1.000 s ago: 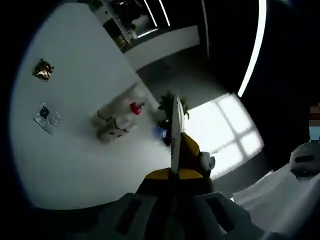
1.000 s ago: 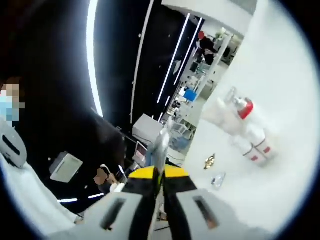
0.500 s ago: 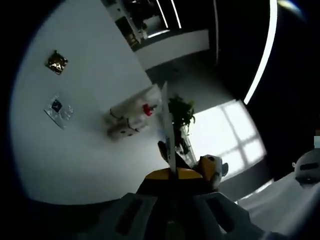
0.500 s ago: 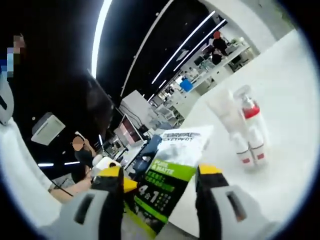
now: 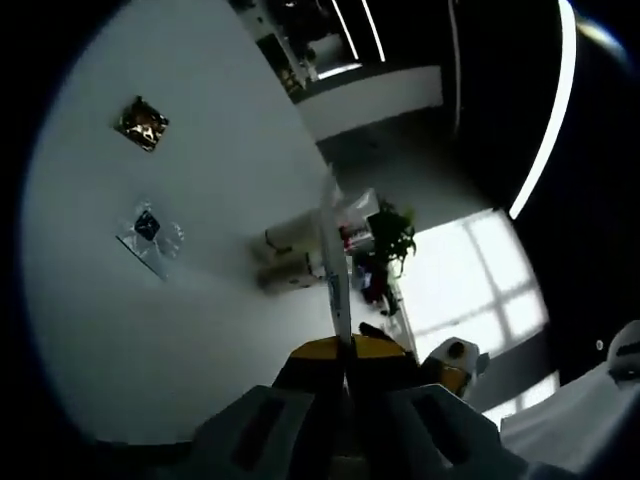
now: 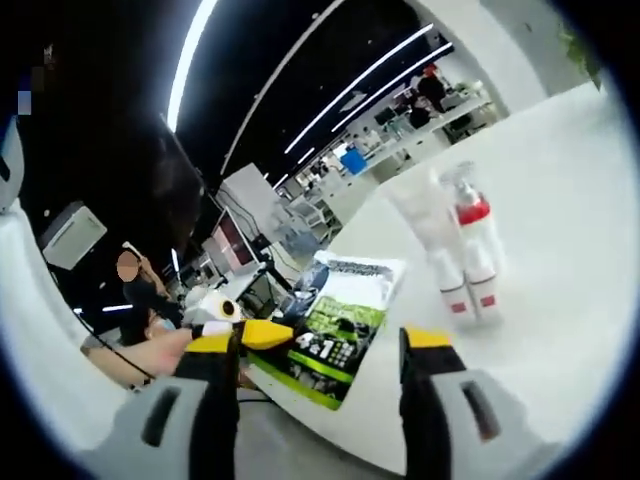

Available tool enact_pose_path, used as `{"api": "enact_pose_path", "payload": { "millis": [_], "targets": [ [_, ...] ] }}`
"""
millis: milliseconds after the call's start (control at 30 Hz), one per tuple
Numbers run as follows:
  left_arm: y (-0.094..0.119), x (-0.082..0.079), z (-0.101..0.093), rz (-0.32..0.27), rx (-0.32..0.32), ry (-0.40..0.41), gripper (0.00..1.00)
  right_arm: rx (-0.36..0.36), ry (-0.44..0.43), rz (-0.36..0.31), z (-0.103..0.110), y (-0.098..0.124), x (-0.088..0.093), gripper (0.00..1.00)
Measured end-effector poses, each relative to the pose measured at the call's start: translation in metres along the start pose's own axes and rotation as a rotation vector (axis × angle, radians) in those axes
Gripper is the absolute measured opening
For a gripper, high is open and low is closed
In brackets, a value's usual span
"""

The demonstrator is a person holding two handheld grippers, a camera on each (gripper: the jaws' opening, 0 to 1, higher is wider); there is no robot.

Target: Arrange the skincare products in the storage area until every visible bottle or jar stands upright without overlapping.

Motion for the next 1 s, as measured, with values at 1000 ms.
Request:
{"api": "enact_pose_path", "payload": {
  "millis": [1000],
  "targets": [
    [-0.052,-0.042,0.07,-0.006,-0.134,0.02,0.0,0.235,0.099,0.094,-0.016,0.028,0.016,0.87]
  ]
}}
Point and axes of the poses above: the point that each gripper's makers call its tool centre point, and the gripper's own axes: y roughly backward along the fingers, z roughly to its left, x roughly out of its underside, the point moved 2 cm from there along y, roughly backward along the fingers, and after that the axes turned 13 degrees about y, right-handed, at the moved point
